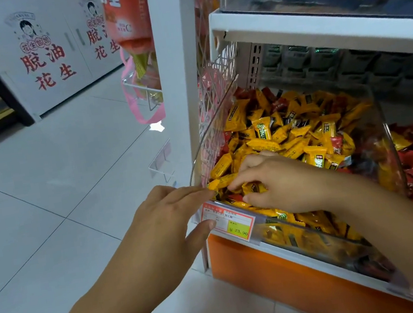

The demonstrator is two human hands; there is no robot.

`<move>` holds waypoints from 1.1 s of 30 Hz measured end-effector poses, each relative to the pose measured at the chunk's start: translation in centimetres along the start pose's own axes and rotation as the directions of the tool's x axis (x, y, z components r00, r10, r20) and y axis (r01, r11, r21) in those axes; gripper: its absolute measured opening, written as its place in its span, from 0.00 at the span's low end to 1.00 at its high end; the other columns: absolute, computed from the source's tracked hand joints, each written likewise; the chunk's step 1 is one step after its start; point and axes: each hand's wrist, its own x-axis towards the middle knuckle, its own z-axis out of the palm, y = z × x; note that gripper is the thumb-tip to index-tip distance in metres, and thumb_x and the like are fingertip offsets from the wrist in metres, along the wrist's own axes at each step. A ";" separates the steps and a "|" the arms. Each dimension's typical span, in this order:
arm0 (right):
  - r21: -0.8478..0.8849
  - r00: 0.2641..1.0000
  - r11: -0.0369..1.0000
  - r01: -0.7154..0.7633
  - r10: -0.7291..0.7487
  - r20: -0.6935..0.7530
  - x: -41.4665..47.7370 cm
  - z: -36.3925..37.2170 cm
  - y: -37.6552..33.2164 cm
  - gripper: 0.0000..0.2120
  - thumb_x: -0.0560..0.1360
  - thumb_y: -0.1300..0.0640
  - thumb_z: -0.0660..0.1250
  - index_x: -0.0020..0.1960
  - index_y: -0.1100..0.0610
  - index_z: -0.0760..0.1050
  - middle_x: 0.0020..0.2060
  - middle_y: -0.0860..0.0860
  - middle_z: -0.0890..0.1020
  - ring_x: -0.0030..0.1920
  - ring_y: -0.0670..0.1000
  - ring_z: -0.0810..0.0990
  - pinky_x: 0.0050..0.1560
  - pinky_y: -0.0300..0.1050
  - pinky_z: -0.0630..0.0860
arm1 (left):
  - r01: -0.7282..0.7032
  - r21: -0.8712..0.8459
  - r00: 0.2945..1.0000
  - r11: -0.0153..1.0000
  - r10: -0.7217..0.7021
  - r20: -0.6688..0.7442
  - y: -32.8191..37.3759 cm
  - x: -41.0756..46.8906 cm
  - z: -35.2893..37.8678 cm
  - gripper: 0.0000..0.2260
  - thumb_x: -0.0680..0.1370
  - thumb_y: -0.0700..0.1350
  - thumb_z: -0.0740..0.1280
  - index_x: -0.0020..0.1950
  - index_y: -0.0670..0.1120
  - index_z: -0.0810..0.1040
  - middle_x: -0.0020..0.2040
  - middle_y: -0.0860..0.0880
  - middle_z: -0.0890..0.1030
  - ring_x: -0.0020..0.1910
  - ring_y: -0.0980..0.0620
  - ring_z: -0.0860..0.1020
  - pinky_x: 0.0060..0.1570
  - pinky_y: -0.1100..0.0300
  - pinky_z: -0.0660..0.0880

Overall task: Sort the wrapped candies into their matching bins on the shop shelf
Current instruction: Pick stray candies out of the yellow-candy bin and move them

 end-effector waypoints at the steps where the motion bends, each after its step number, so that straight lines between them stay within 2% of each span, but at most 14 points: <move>1: -0.026 1.000 1.000 -0.003 0.004 0.021 0.2 0.0 -0.1 0.18 0.79 0.48 0.64 0.68 0.39 0.71 0.53 0.42 0.66 0.58 0.46 0.63 0.59 0.43 0.67 | 0.000 -0.004 1.000 1.000 0.000 0.003 -0.1 0.0 0.0 0.23 0.78 0.60 0.57 0.73 0.67 0.58 0.71 0.69 0.63 0.66 0.63 0.58 0.65 0.67 0.62; 5: -0.177 1.000 0.984 -0.015 0.016 0.003 1.1 0.4 -1.1 0.21 0.78 0.52 0.64 0.69 0.37 0.68 0.51 0.46 0.61 0.60 0.50 0.64 0.48 0.42 0.61 | 0.014 -0.040 1.000 0.999 -0.013 0.008 -0.4 0.2 0.2 0.23 0.78 0.59 0.58 0.73 0.67 0.59 0.70 0.69 0.64 0.66 0.63 0.59 0.64 0.68 0.62; 8: -0.192 0.994 0.981 -0.025 0.004 -0.108 1.2 1.0 -1.2 0.15 0.77 0.51 0.67 0.62 0.38 0.75 0.50 0.46 0.65 0.58 0.50 0.66 0.45 0.43 0.64 | 0.017 -0.041 1.000 0.999 -0.016 0.018 -0.3 0.2 0.1 0.23 0.78 0.59 0.57 0.73 0.67 0.58 0.70 0.69 0.63 0.66 0.63 0.58 0.64 0.68 0.62; 11: 0.095 0.980 0.995 -0.018 0.036 -0.197 0.5 0.5 -0.6 0.04 0.74 0.47 0.70 0.48 0.41 0.81 0.48 0.43 0.68 0.51 0.44 0.71 0.47 0.45 0.72 | 0.011 -0.044 1.000 0.999 -0.010 0.022 -0.3 0.3 0.0 0.22 0.79 0.59 0.57 0.73 0.68 0.58 0.70 0.69 0.62 0.66 0.63 0.58 0.64 0.68 0.62; 14: 0.397 0.969 0.917 -0.025 0.121 -0.217 -0.7 -2.1 -0.1 0.01 0.71 0.48 0.73 0.41 0.42 0.81 0.49 0.41 0.74 0.50 0.41 0.74 0.53 0.39 0.72 | 0.008 -0.046 1.000 0.999 -0.007 0.027 -0.5 0.2 0.1 0.23 0.79 0.59 0.57 0.73 0.68 0.57 0.70 0.70 0.62 0.66 0.63 0.57 0.65 0.67 0.62; 17: 0.518 0.949 0.854 -0.060 0.210 -0.236 -1.4 -3.6 0.7 0.01 0.71 0.48 0.72 0.41 0.43 0.80 0.48 0.45 0.83 0.51 0.54 0.81 0.55 0.56 0.78 | 0.004 -0.062 1.000 0.998 -0.003 0.024 -0.6 0.1 0.2 0.22 0.79 0.59 0.58 0.73 0.67 0.59 0.70 0.69 0.63 0.66 0.62 0.58 0.67 0.66 0.62; 18: 0.538 0.937 0.841 -0.061 0.233 -0.259 -1.3 -3.7 0.7 0.00 0.73 0.49 0.70 0.43 0.44 0.80 0.47 0.47 0.84 0.49 0.56 0.82 0.52 0.58 0.79 | 0.003 -0.060 1.000 0.998 -0.002 0.024 -0.6 0.0 0.3 0.22 0.79 0.59 0.58 0.73 0.67 0.59 0.70 0.69 0.63 0.66 0.62 0.58 0.67 0.66 0.62; 19: 0.547 0.926 0.835 -0.055 0.247 -0.284 -0.8 -3.6 0.7 0.02 0.75 0.52 0.68 0.45 0.46 0.78 0.47 0.47 0.84 0.46 0.53 0.82 0.48 0.52 0.80 | 0.001 -0.060 1.000 0.998 0.000 0.022 -0.7 0.0 0.3 0.23 0.79 0.59 0.59 0.73 0.67 0.59 0.70 0.69 0.63 0.65 0.63 0.58 0.67 0.66 0.62; 21: 0.502 0.917 0.861 -0.087 0.267 -0.297 1.0 -3.1 0.6 0.05 0.79 0.57 0.63 0.50 0.48 0.76 0.47 0.50 0.83 0.34 0.47 0.77 0.31 0.39 0.73 | -0.004 -0.062 1.000 0.998 0.005 0.016 -0.7 0.0 0.3 0.22 0.79 0.59 0.59 0.73 0.67 0.59 0.70 0.69 0.63 0.65 0.63 0.58 0.67 0.66 0.62; 22: 0.439 0.914 0.889 -0.131 0.280 -0.294 2.2 -2.9 0.6 0.07 0.80 0.56 0.60 0.54 0.49 0.75 0.47 0.51 0.82 0.32 0.46 0.74 0.29 0.39 0.69 | -0.003 -0.062 1.000 0.998 0.004 0.016 -0.7 0.0 0.3 0.22 0.79 0.59 0.59 0.73 0.67 0.59 0.70 0.69 0.63 0.65 0.63 0.58 0.67 0.65 0.62; 25: 0.110 0.910 0.947 -0.303 0.322 -0.262 4.8 -2.8 0.0 0.18 0.80 0.42 0.58 0.65 0.47 0.73 0.50 0.48 0.81 0.48 0.50 0.77 0.40 0.43 0.70 | 0.005 -0.058 1.000 0.998 -0.003 0.028 -0.6 0.2 0.2 0.22 0.79 0.60 0.57 0.73 0.67 0.58 0.70 0.69 0.63 0.66 0.63 0.58 0.68 0.65 0.62; 27: -0.065 0.908 0.924 -0.376 0.354 -0.222 5.8 -3.1 -0.6 0.25 0.75 0.34 0.60 0.68 0.44 0.71 0.60 0.48 0.79 0.61 0.53 0.75 0.48 0.45 0.70 | 0.009 -0.062 1.000 0.998 -0.007 0.026 -0.5 0.3 0.1 0.22 0.79 0.59 0.58 0.73 0.67 0.58 0.70 0.69 0.63 0.67 0.63 0.57 0.68 0.65 0.62; 29: -0.142 0.906 0.903 -0.405 0.377 -0.191 6.5 -3.1 -1.1 0.24 0.73 0.32 0.63 0.64 0.44 0.75 0.60 0.47 0.79 0.61 0.54 0.75 0.46 0.45 0.70 | 0.011 -0.051 0.999 0.999 -0.010 0.032 -0.6 0.4 0.2 0.22 0.79 0.60 0.57 0.73 0.67 0.57 0.71 0.69 0.62 0.67 0.63 0.57 0.68 0.66 0.61; 33: -0.072 0.908 0.925 -0.374 0.349 -0.230 6.0 -1.9 -1.0 0.12 0.74 0.37 0.65 0.46 0.45 0.79 0.44 0.41 0.78 0.52 0.49 0.76 0.41 0.44 0.65 | -0.003 -0.064 1.000 0.998 0.005 0.024 -0.9 0.5 0.3 0.22 0.79 0.60 0.57 0.73 0.67 0.59 0.69 0.69 0.64 0.64 0.64 0.58 0.65 0.68 0.61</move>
